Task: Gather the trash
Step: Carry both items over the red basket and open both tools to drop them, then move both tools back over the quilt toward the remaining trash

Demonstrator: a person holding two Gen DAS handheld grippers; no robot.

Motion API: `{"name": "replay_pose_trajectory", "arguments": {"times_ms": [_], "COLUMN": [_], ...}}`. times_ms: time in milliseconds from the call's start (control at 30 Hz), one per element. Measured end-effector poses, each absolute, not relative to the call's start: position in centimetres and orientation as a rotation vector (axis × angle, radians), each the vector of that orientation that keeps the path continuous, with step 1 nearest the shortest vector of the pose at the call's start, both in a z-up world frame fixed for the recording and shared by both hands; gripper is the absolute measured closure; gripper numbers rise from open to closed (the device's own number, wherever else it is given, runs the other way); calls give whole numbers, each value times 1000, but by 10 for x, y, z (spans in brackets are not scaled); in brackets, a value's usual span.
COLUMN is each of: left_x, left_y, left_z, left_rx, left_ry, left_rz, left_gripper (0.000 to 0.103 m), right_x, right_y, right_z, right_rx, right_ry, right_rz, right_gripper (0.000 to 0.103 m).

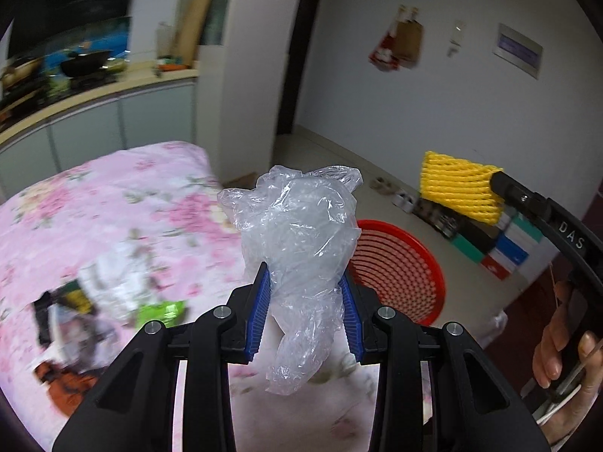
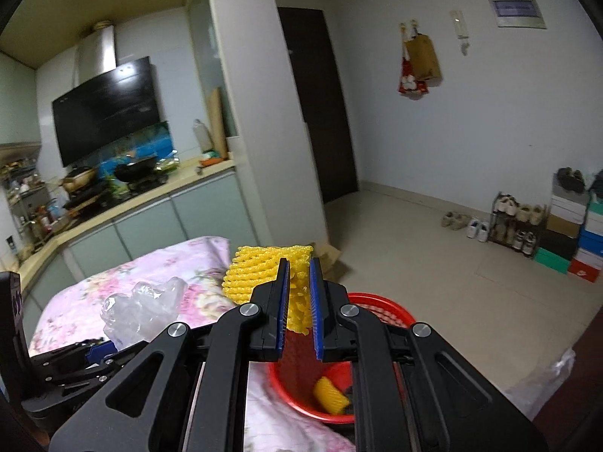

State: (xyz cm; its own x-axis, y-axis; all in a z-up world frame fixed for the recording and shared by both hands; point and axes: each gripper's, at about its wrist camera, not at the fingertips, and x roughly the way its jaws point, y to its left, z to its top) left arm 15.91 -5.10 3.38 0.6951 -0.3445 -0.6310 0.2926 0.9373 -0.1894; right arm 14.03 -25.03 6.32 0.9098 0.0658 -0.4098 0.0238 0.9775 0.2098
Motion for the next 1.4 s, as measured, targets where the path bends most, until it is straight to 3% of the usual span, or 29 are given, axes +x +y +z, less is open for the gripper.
{"name": "replay_pose_trajectory", "arguments": {"times_ms": [833,1000,1067,1133,1300,1400], "left_x": [236,244,244,244,240,234], "left_y": [-151,-155,-156,-157,-153,-141], "left_z": [-40,-46,-45,-44,-37,-25], "left_rx": [34,26,22,17,34,28], "left_ry": [953,975,978,977,962,931], "left_rz": [-535,-537,-538,-537,-520,-499], "left_gripper": [68,62,54,39,32,31], "right_x": [205,209,209,210,205,201], "right_y": [-303,-309,-311,-311,-312,-311], "right_z": [-18,-25,-26,-26,-19,-13], "right_rx": [279,296,303,312,336,343], "right_ry": [651,669,674,679,667,645], "right_rz": [-166,-168,-160,-155,-146,-139], "right_gripper": [92,91,89,84,74,62]}}
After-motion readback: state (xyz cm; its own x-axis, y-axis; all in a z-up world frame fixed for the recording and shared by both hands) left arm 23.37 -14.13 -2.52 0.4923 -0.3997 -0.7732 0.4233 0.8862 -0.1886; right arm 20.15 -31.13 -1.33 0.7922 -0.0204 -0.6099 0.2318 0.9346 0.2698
